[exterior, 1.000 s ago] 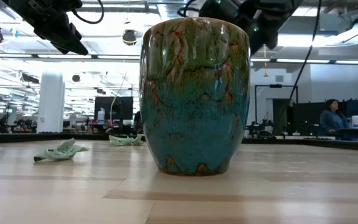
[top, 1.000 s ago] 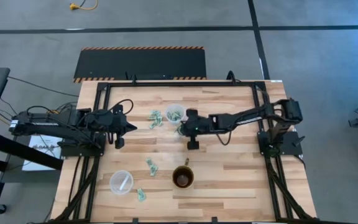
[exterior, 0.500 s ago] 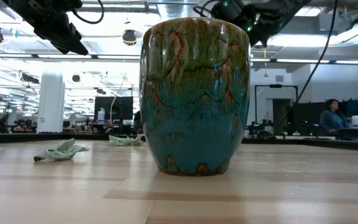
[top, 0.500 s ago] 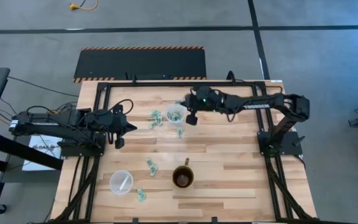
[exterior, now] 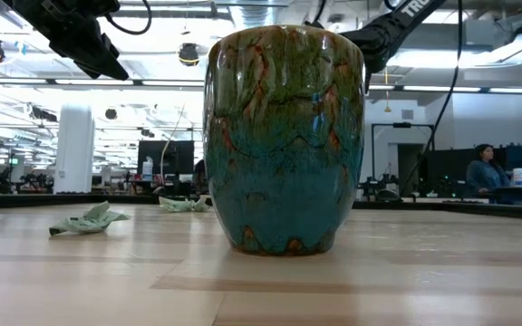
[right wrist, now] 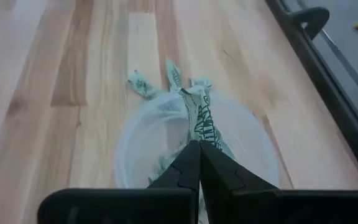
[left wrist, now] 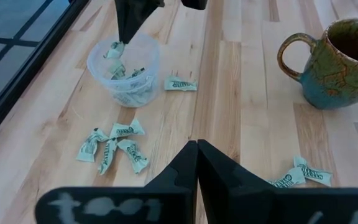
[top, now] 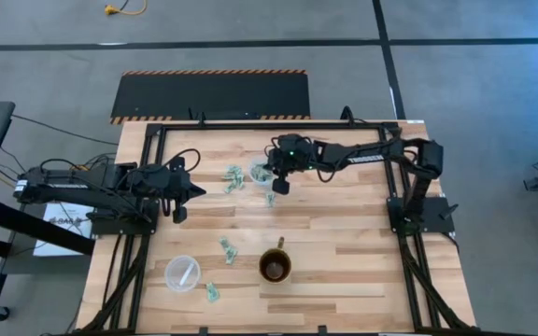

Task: Pick and place items into bin
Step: Put the stevia packet into the top transparent bin

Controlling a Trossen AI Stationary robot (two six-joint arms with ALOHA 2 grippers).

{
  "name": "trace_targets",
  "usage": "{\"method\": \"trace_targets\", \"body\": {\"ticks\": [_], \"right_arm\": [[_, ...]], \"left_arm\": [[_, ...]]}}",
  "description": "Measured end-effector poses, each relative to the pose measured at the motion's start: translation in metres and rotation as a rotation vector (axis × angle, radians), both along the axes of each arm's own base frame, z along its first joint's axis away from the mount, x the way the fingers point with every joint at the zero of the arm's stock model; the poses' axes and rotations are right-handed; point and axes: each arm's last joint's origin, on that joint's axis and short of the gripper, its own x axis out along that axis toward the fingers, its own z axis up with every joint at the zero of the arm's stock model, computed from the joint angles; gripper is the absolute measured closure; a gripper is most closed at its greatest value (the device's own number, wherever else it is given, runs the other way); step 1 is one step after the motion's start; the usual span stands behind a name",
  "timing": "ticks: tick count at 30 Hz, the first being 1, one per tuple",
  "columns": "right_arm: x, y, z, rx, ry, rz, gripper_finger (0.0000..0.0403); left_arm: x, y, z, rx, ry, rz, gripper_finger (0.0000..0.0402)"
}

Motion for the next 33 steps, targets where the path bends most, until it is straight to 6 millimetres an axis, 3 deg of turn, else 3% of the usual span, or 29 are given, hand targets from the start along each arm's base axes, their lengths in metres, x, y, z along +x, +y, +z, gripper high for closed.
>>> {"method": "trace_targets", "body": {"ticks": [8,22,27,33], "right_arm": [[-0.005,-0.005,-0.004,0.013,0.048,-0.013,0.0398],[-0.005,-0.004,-0.003,0.014,0.050,0.008,0.0337],[-0.015,-0.001,0.020,0.004,0.025,0.007,0.0350],[-0.046,0.007,0.068,-0.073,0.023,-0.037,0.0393]], "left_arm": [[0.000,0.000,0.000,0.000,0.000,0.000,0.0401],[0.000,0.000,0.000,0.000,0.000,0.000,0.0401],[0.000,0.000,0.000,0.000,0.000,0.000,0.0401],[0.000,0.000,0.000,0.000,0.000,0.000,0.0401]]}}
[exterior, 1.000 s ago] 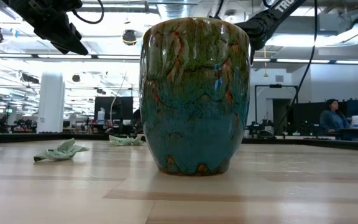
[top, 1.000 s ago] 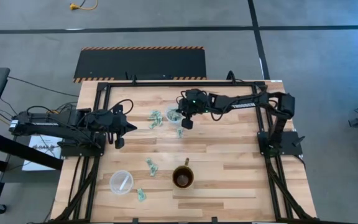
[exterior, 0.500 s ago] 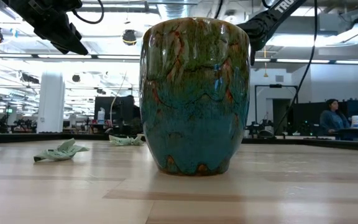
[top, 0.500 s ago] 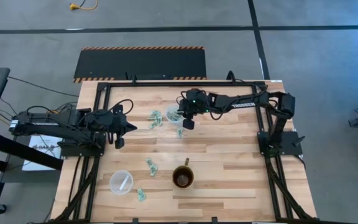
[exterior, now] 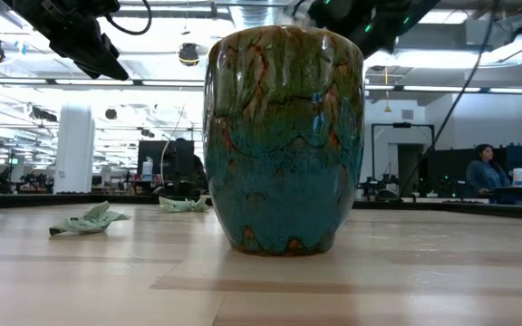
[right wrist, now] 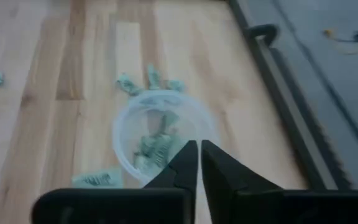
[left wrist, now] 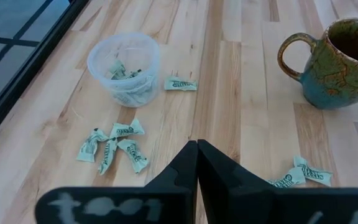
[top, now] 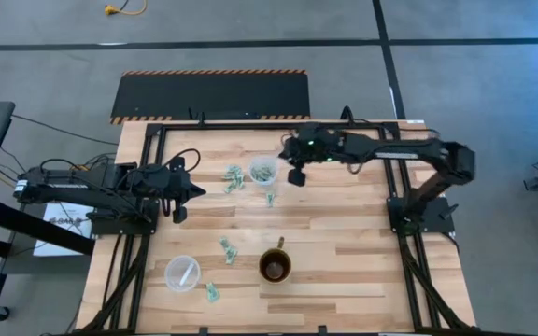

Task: Pick and place items into bin
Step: Put the stevia packet into the top transparent bin

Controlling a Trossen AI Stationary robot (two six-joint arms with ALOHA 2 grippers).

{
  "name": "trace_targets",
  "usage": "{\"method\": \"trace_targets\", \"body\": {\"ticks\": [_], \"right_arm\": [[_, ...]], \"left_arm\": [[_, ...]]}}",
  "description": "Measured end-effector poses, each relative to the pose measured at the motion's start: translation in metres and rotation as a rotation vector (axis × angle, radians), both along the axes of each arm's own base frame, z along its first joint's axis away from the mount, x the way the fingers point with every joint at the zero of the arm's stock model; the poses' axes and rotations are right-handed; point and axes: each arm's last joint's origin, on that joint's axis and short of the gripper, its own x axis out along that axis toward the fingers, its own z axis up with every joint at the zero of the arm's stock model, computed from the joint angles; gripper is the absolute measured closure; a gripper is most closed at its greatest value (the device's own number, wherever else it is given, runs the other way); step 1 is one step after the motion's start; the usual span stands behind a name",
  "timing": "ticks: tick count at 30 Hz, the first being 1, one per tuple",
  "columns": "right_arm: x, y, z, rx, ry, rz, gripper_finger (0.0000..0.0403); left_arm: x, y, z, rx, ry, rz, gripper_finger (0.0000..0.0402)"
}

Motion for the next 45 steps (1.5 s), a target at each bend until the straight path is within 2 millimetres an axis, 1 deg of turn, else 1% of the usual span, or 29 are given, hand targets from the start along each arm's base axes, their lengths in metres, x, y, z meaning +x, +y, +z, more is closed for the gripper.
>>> {"method": "trace_targets", "body": {"ticks": [3,6,9,12,14,19,21,24,29,40,45], "right_arm": [[-0.023,0.006,0.024,-0.031,-0.022,-0.031,0.0398],[-0.052,0.013,0.037,-0.054,-0.074,-0.078,0.0396],[-0.085,0.021,0.039,-0.062,-0.146,-0.153,0.0401],[-0.118,0.030,0.043,-0.046,-0.293,-0.198,0.0400],[-0.136,0.038,0.046,-0.037,-0.396,-0.197,0.0401],[-0.174,0.054,0.051,0.003,-0.611,-0.185,0.0402],[-0.185,0.059,0.047,0.021,-0.662,-0.169,0.0402],[-0.196,0.065,0.035,0.052,-0.720,-0.152,0.0402],[-0.209,0.071,0.018,0.074,-0.798,-0.131,0.0402],[-0.219,0.078,-0.013,0.085,-0.875,-0.081,0.0403],[-0.224,0.079,-0.023,0.087,-0.857,-0.082,0.0403]], "left_arm": [[0.000,0.000,0.000,0.000,0.000,0.000,0.0401],[0.000,0.000,0.000,0.000,0.000,0.000,0.0401],[0.000,0.000,0.000,0.000,0.000,0.000,0.0401],[0.000,0.000,0.000,0.000,0.000,0.000,0.0401],[0.000,0.000,0.000,0.000,0.000,0.000,0.0401],[0.000,0.000,0.000,0.000,0.000,0.000,0.0401],[0.000,0.000,0.000,0.000,0.000,0.000,0.0401],[0.000,0.000,0.000,0.000,0.000,0.000,0.0401],[0.000,0.000,0.000,0.000,0.000,0.000,0.0401],[0.000,0.000,0.000,0.000,0.000,0.000,0.0401],[0.000,0.000,0.000,0.000,0.000,0.000,0.0401]]}}
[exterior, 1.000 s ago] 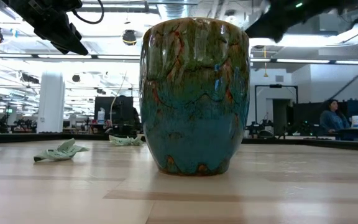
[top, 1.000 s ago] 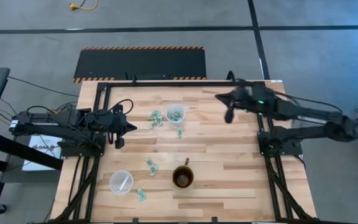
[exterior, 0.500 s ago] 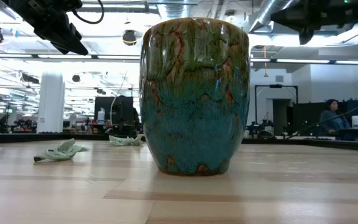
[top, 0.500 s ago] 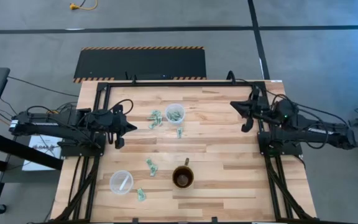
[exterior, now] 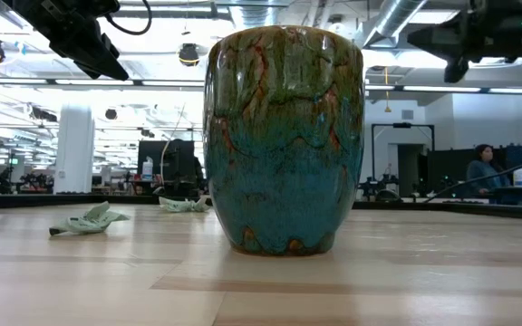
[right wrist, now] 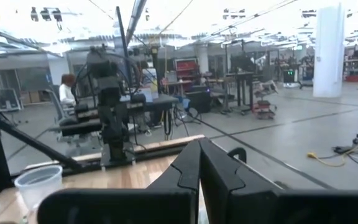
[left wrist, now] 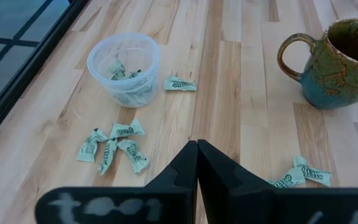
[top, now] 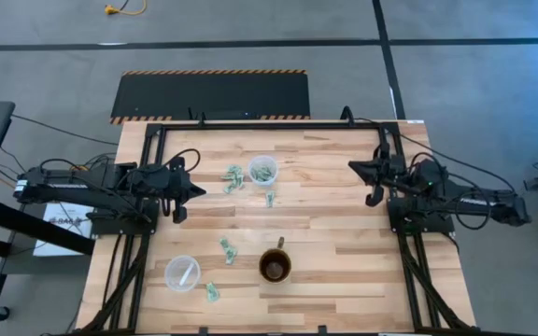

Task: Pick and place items into bin
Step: Put the stevia packet into the top transparent bin

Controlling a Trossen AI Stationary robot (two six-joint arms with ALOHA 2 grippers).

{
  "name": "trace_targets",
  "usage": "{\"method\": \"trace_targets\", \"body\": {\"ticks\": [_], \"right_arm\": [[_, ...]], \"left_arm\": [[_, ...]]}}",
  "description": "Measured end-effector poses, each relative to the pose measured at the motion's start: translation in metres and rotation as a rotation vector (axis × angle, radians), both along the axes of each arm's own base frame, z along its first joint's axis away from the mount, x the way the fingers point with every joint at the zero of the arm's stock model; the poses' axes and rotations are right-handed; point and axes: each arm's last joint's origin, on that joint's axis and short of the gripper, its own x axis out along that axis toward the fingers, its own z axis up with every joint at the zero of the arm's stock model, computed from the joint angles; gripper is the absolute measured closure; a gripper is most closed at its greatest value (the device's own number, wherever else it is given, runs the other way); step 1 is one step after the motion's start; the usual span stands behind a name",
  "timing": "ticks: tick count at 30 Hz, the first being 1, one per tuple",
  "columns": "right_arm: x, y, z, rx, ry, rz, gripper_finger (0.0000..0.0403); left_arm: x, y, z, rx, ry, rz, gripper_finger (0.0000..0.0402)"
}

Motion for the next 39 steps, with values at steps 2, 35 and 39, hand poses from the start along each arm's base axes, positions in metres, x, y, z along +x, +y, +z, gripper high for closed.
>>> {"method": "trace_targets", "body": {"ticks": [2,35,39], "right_arm": [[-0.001,0.000,-0.003,-0.001,0.005,0.001,0.0403],[-0.003,0.000,-0.013,0.009,0.104,-0.026,0.0403],[-0.003,0.000,-0.013,0.009,0.103,-0.026,0.0403]], "left_arm": [[0.000,0.000,0.000,0.000,0.000,0.000,0.0401],[0.000,0.000,0.000,0.000,0.000,0.000,0.0401],[0.000,0.000,0.000,0.000,0.000,0.000,0.0401]]}}
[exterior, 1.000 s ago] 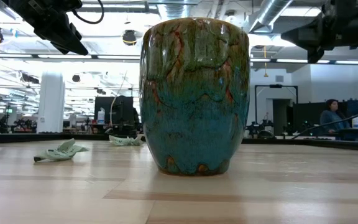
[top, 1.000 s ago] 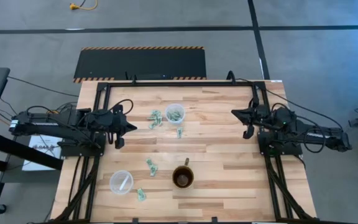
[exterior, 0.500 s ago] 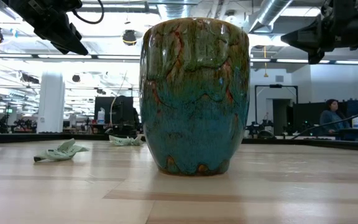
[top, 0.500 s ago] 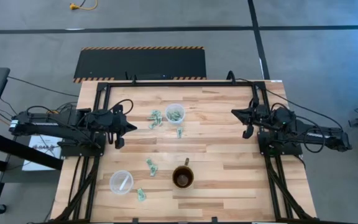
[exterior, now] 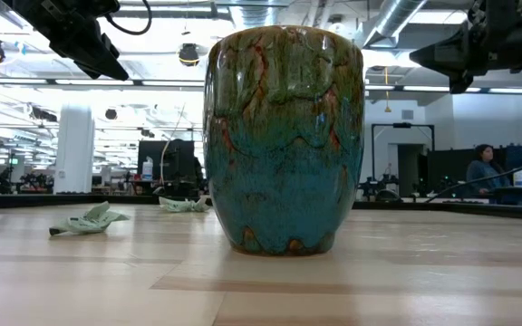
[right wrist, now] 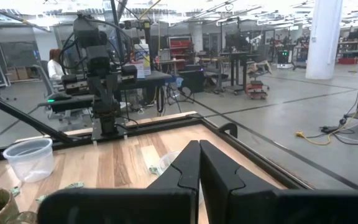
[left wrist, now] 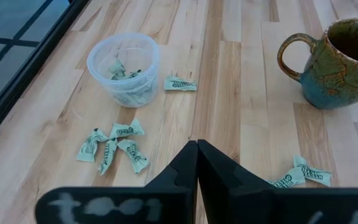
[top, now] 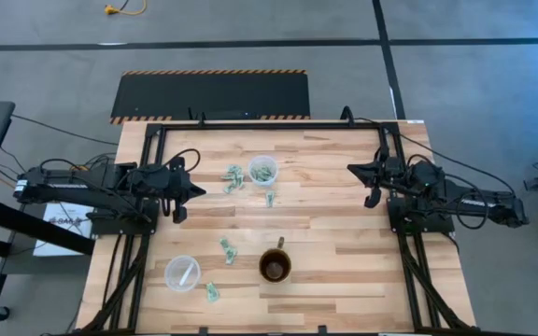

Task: Pick and place items into bin
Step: Put the stevia packet into the top transparent bin

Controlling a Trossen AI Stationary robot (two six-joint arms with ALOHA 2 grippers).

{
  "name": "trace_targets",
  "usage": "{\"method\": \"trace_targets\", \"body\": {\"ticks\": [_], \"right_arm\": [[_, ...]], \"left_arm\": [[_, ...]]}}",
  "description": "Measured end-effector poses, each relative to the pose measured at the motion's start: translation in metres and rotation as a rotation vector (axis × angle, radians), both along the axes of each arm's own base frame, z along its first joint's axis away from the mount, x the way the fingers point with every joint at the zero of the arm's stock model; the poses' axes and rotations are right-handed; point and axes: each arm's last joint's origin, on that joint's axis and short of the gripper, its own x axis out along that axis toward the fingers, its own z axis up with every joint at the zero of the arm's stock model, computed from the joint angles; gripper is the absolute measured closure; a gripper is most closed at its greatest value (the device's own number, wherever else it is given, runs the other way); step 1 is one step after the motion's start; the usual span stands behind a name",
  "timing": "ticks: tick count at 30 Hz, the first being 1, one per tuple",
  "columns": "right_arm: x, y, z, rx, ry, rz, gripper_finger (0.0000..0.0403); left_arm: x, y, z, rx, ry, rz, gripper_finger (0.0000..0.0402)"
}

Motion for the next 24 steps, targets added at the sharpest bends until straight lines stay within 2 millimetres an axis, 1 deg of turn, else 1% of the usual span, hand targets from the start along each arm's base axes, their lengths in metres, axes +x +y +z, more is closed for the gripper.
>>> {"method": "trace_targets", "body": {"ticks": [3,7,11,18,21,24], "right_arm": [[0.000,0.000,0.000,0.000,0.000,0.000,0.0403],[0.000,0.000,0.000,0.000,0.000,0.000,0.0403],[0.000,0.000,0.000,0.000,0.000,0.000,0.0403],[0.000,0.000,0.000,0.001,0.004,0.000,0.0403],[0.000,0.000,-0.001,0.001,0.008,0.000,0.0403],[0.000,0.000,-0.001,0.002,0.013,0.000,0.0403]], "left_arm": [[0.000,0.000,0.000,0.026,0.004,-0.018,0.0401],[0.000,0.001,0.000,0.255,0.045,-0.148,0.0401],[0.000,0.001,0.000,0.329,0.059,-0.199,0.0401],[0.001,0.001,0.001,0.332,0.042,-0.200,0.0401],[0.004,-0.001,0.005,0.202,-0.035,-0.178,0.0401],[0.010,-0.003,0.017,0.095,-0.189,-0.168,0.0401]]}}
